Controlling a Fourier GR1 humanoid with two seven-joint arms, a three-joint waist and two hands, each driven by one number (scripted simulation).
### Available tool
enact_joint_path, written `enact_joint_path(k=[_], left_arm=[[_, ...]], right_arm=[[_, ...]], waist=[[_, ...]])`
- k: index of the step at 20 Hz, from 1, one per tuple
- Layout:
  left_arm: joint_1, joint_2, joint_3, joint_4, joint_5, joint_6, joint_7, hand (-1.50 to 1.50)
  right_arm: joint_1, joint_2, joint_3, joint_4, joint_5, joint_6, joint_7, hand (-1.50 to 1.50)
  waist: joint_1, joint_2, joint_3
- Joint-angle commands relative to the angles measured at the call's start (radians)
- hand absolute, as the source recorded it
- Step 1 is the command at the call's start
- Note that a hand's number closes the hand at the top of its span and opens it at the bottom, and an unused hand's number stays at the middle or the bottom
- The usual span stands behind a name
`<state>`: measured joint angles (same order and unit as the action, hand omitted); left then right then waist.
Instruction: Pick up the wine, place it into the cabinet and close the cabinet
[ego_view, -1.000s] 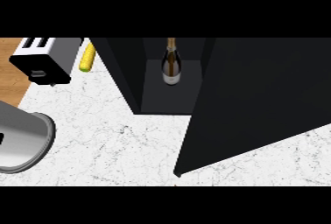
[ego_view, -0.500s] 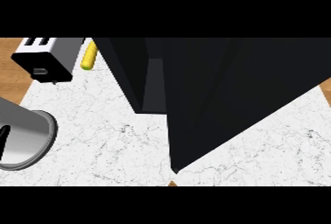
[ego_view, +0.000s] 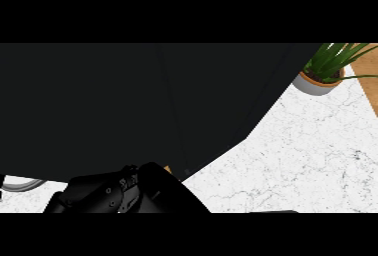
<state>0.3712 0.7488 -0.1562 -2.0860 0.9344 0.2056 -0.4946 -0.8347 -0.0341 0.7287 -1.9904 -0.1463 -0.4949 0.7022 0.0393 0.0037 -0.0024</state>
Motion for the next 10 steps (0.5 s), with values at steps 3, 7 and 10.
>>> enact_joint_path(k=[3,7,10], left_arm=[[0.017,-0.047,-0.004,0.037,-0.032,-0.037,-0.032,-1.50],[-0.053,-0.056,-0.009,0.032,-0.028,0.011,0.034,-1.50],[-0.017,-0.077,-0.002,0.053,-0.075,-0.013,0.004,-1.50]], right_arm=[[-0.273,0.033,-0.167,0.323,-0.139,0.005,-0.100,1.50],[-0.344,0.034,-0.188,0.473,-0.027,0.095,-0.154,1.50],[-0.341,0.034,-0.120,0.546,-0.030,0.008,-0.212,1.50]], waist=[[0.012,0.002,0.000],[-0.018,0.001,0.001],[-0.014,-0.002,0.001]])
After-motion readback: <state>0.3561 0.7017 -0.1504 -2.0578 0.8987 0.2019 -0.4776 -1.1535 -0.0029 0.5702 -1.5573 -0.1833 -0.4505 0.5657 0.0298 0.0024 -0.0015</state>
